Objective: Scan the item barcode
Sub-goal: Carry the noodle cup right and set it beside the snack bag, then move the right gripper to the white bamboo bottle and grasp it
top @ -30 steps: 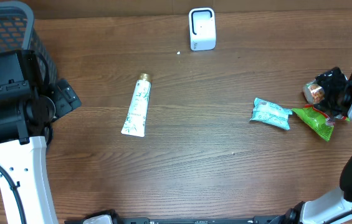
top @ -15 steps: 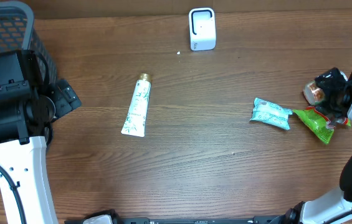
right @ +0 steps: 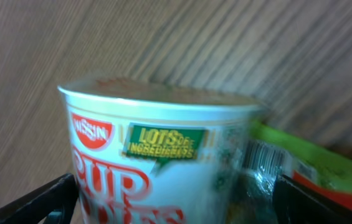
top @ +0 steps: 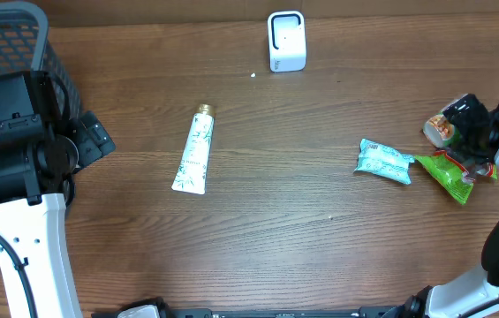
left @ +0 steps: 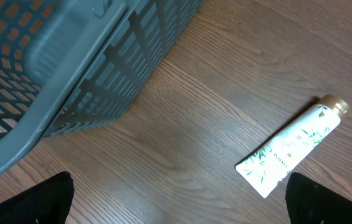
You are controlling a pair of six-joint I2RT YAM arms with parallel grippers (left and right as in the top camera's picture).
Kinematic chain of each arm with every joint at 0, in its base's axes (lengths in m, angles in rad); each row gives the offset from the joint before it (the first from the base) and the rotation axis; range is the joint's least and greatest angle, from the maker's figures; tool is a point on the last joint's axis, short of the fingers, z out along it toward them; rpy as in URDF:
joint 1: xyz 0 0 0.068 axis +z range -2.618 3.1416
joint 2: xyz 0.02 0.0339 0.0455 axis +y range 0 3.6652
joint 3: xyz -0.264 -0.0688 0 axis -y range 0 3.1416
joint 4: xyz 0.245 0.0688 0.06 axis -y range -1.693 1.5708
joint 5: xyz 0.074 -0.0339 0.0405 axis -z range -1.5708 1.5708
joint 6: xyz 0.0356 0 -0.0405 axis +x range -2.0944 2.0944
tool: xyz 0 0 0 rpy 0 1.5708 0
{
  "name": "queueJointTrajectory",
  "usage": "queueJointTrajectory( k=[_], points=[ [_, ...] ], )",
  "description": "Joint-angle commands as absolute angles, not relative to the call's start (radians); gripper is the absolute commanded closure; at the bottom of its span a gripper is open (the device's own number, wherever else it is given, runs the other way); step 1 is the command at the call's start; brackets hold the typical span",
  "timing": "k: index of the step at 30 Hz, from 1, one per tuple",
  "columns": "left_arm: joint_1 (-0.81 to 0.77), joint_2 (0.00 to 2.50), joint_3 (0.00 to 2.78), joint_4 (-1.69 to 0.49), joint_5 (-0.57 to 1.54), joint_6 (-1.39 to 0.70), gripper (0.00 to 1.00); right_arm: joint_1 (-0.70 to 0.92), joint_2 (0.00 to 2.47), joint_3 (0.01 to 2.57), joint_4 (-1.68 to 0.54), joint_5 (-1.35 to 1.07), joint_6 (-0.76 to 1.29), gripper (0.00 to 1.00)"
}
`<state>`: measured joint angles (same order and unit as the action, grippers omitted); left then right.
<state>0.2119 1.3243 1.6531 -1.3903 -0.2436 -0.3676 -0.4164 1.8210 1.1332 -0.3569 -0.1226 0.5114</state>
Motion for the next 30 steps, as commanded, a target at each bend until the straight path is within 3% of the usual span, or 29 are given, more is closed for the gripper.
queueJointTrajectory(
  k=[1,10,17,21,30],
  points=[
    [0.215,1.320,1.652,-1.387,-0.243,-0.382,0.00,-0.414,1.781,1.250,-0.421,-0.110,0.488,0.00],
    [0.215,1.320,1.652,-1.387,-0.243,-0.382,0.00,-0.414,1.737,1.517,-0.719,-0.196,0.462,0.00],
    [0.215,1.320,1.652,-1.387,-0.243,-0.382,0.00,-0.369,1.745,1.538,-0.687,-0.698,0.408,0.00],
    [0.215,1.320,1.652,-1.387,-0.243,-0.382,0.00,-0.218,1.746,1.538,-0.672,-0.651,0.385,0.02],
    [0.215,1.320,1.652,-1.387,-0.243,-0.382,0.00,0.301,1.850,1.600,-0.498,-0.544,0.396,0.00]
  ],
)
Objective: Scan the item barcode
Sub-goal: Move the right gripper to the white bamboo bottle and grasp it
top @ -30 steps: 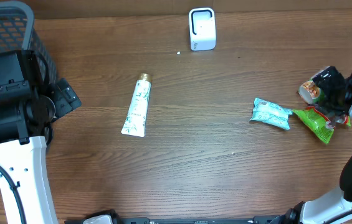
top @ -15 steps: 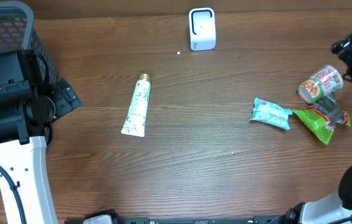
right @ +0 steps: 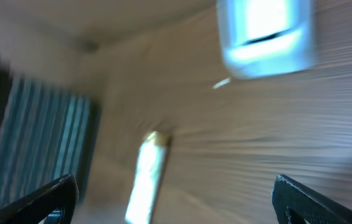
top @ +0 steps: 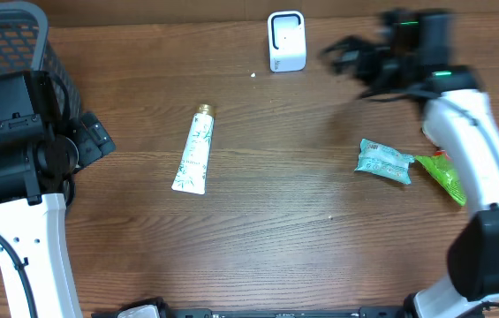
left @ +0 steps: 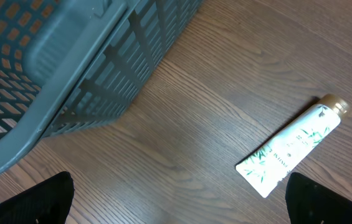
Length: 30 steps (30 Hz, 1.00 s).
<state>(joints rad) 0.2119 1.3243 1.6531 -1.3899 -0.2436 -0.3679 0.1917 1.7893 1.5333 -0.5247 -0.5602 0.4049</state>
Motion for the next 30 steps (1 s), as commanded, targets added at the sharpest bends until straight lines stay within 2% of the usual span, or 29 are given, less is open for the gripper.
queueJointTrajectory(
  k=[1,8,16,24,30],
  points=[
    [0.215,1.320,1.652,-1.387,-0.243,-0.382,0.00,0.347,1.881,1.634,-0.499,-0.532,0.396,0.00],
    [0.215,1.320,1.652,-1.387,-0.243,-0.382,0.01,0.554,2.144,1.909,-0.601,-0.371,0.395,0.00],
    [0.215,1.320,1.652,-1.387,-0.243,-0.382,0.00,0.663,2.294,1.919,-0.534,-0.330,0.392,0.00],
    [0.215,1.320,1.652,-1.387,-0.243,-0.382,0.00,0.698,2.395,1.919,-0.477,-0.329,0.395,0.00],
    [0.215,1.320,1.652,-1.387,-0.243,-0.382,0.00,0.702,2.423,1.918,-0.442,-0.309,0.399,0.13]
  ],
)
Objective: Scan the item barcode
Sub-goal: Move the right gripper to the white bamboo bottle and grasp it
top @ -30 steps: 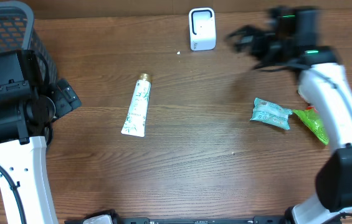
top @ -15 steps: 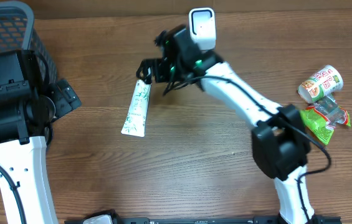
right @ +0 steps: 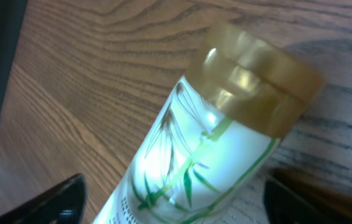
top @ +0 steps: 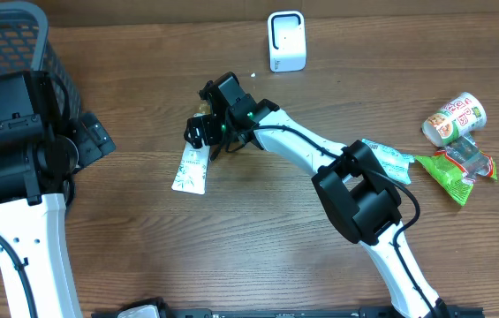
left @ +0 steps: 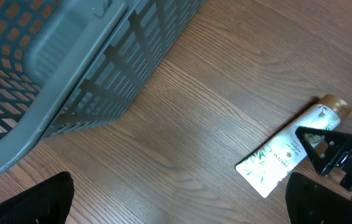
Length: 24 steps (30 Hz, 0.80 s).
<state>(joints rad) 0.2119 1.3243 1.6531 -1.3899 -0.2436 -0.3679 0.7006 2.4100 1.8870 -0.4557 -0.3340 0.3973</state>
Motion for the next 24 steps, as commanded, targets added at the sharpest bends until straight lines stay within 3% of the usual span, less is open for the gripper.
queueJointTrajectory(
  k=[1,3,8,13,18,24],
  points=[
    [0.215,1.320,1.652,-1.387,-0.243,-0.382,0.00,0.702,2.429,1.918,-0.440,-0.292,0.411,0.15],
    [0.215,1.320,1.652,-1.387,-0.243,-0.382,0.00,0.702,2.444,1.918,-0.439,-0.280,0.426,0.17],
    [0.215,1.320,1.652,-1.387,-0.243,-0.382,0.00,0.702,2.460,1.918,-0.446,-0.271,0.445,0.36],
    [0.215,1.320,1.652,-1.387,-0.243,-0.382,0.00,0.687,2.444,1.919,-0.500,-0.273,0.446,0.46],
    [0.215,1.320,1.652,-1.387,-0.243,-0.382,0.00,0.620,2.366,1.920,-0.667,-0.272,0.454,0.64],
    [0.215,1.320,1.652,-1.387,-0.243,-0.382,0.00,0.528,2.311,1.920,-0.906,-0.250,0.414,0.73]
  ],
)
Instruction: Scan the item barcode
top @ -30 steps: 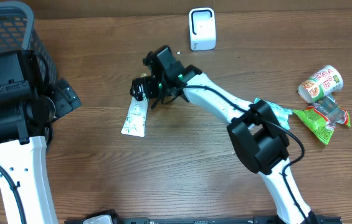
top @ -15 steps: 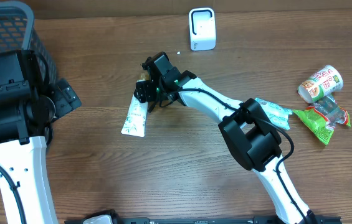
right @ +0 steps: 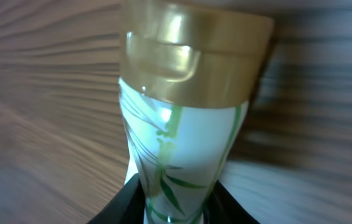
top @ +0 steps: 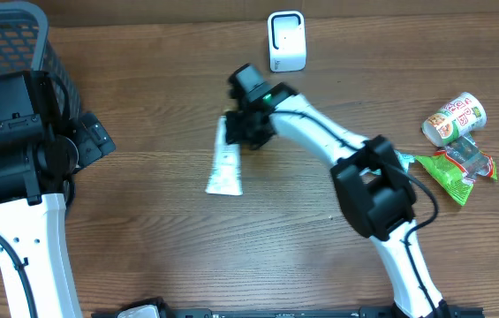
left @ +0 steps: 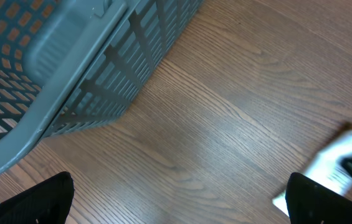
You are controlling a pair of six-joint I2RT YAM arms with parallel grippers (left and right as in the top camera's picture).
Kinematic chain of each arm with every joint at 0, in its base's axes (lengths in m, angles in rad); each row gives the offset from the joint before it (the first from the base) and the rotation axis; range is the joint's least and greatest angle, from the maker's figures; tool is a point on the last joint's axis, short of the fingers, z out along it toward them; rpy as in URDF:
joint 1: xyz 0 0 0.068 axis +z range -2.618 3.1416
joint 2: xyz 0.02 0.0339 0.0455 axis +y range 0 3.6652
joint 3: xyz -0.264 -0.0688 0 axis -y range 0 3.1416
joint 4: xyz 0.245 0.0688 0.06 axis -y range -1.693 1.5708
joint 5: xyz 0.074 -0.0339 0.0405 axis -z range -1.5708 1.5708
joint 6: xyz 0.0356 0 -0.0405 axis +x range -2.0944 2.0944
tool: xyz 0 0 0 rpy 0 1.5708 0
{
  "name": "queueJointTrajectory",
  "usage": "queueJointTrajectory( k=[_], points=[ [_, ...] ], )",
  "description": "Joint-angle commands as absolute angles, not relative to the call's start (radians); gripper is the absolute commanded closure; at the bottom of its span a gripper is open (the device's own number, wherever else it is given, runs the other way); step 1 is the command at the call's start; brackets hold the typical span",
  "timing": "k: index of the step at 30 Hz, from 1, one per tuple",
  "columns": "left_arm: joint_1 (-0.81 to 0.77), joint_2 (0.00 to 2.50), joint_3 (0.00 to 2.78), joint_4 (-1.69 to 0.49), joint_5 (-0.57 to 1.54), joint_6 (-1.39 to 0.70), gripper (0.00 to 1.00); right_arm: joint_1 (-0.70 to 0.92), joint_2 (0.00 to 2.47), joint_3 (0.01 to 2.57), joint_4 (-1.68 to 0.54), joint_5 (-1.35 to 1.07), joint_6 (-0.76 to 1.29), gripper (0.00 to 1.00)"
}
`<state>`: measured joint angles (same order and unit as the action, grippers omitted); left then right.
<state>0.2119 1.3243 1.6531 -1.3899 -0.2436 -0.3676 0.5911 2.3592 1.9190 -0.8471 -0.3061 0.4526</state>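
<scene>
A white tube with green leaf print and a gold cap [right: 194, 56] is the item. My right gripper [top: 247, 124] is shut on its neck end, just below the cap, with black fingers [right: 126, 202] on both sides. In the overhead view the tube [top: 225, 166] is blurred, its flat end pointing toward the front edge. The white scanner [top: 286, 40] stands at the back centre, beyond the gripper. My left gripper [left: 179, 211] stays open by the basket with nothing in it. The tube [left: 350, 155] shows as a blur at the right of its view.
A grey mesh basket [top: 2, 35] fills the back left corner, beside the left arm [top: 28, 146]. At the far right lie a noodle cup [top: 452, 117], a green packet [top: 450, 175] and a teal packet [top: 401, 159] partly behind the right arm.
My right gripper was open around the tube's cap end on the table. It is now shut on the tube, and both have shifted right, toward the scanner's side. The left arm has not moved.
My right gripper was first at the noodle cup at the far right. Then it was near the scanner, then open at the tube's cap in mid table. Now it grips the tube, which has shifted right. The left arm stayed by the basket throughout.
</scene>
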Motion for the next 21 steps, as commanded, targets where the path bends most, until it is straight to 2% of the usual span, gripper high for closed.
queueJointTrajectory(
  k=[1,2,3,7,12,18,21],
  points=[
    [0.215,1.320,1.652,-1.387,-0.243,-0.382,0.00,0.514,2.311,1.920,-0.938,-0.239,0.392,0.75],
    [0.215,1.320,1.652,-1.387,-0.243,-0.382,0.00,0.504,2.311,1.920,-0.962,-0.229,0.374,0.78],
    [0.215,1.320,1.652,-1.387,-0.243,-0.382,0.00,0.485,2.311,1.920,-1.007,-0.193,0.328,0.87],
    [0.215,1.320,1.652,-1.387,-0.243,-0.382,0.00,0.477,2.304,1.920,-1.060,-0.056,0.304,0.96],
    [0.215,1.320,1.652,-1.387,-0.243,-0.382,0.00,0.489,2.262,1.920,-1.119,0.111,0.261,0.96],
    [0.215,1.320,1.652,-1.387,-0.243,-0.382,0.01,0.559,2.231,1.920,-1.206,0.575,0.345,0.96],
    [0.215,1.320,1.652,-1.387,-0.243,-0.382,0.00,0.597,2.235,1.918,-1.200,0.618,0.324,0.96]
  ],
)
